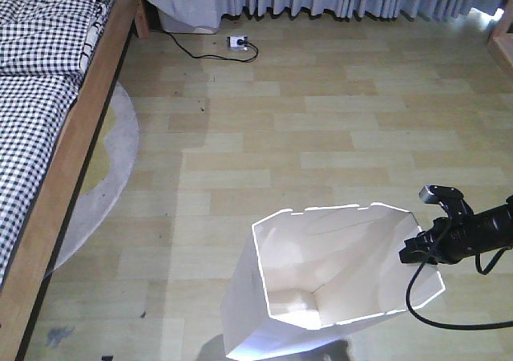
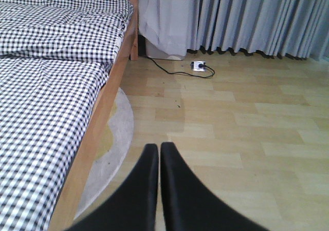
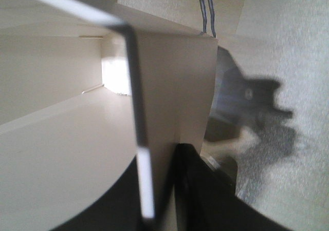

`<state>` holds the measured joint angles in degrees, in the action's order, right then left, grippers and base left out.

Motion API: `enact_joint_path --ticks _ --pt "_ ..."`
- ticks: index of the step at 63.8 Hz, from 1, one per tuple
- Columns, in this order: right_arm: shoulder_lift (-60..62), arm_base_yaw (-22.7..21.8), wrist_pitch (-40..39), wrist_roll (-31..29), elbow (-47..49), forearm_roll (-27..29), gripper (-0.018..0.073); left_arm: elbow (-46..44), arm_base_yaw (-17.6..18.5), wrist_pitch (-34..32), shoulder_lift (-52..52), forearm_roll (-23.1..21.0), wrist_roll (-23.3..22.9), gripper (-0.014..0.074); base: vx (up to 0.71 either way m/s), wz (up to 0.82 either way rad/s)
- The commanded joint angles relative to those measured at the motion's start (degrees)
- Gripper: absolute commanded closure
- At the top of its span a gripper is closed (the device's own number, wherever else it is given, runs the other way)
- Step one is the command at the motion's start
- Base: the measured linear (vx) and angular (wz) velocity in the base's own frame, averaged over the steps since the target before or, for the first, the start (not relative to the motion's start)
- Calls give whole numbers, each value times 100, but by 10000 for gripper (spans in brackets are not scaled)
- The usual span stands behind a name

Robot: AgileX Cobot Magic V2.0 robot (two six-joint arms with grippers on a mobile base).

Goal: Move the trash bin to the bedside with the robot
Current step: 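Hold the bin with the right gripper while driving to the bedside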

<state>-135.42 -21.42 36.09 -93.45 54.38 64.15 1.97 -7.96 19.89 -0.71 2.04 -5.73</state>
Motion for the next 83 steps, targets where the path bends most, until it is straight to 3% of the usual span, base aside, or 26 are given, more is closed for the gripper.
enact_joint_path --ticks 1,83 --pt "425 -24 1300 75 41 315 564 19 17 -376 -81 -13 -25 603 32 9" --pt "425 -24 1300 75 41 315 564 19 17 -376 -81 -13 -25 603 32 2"
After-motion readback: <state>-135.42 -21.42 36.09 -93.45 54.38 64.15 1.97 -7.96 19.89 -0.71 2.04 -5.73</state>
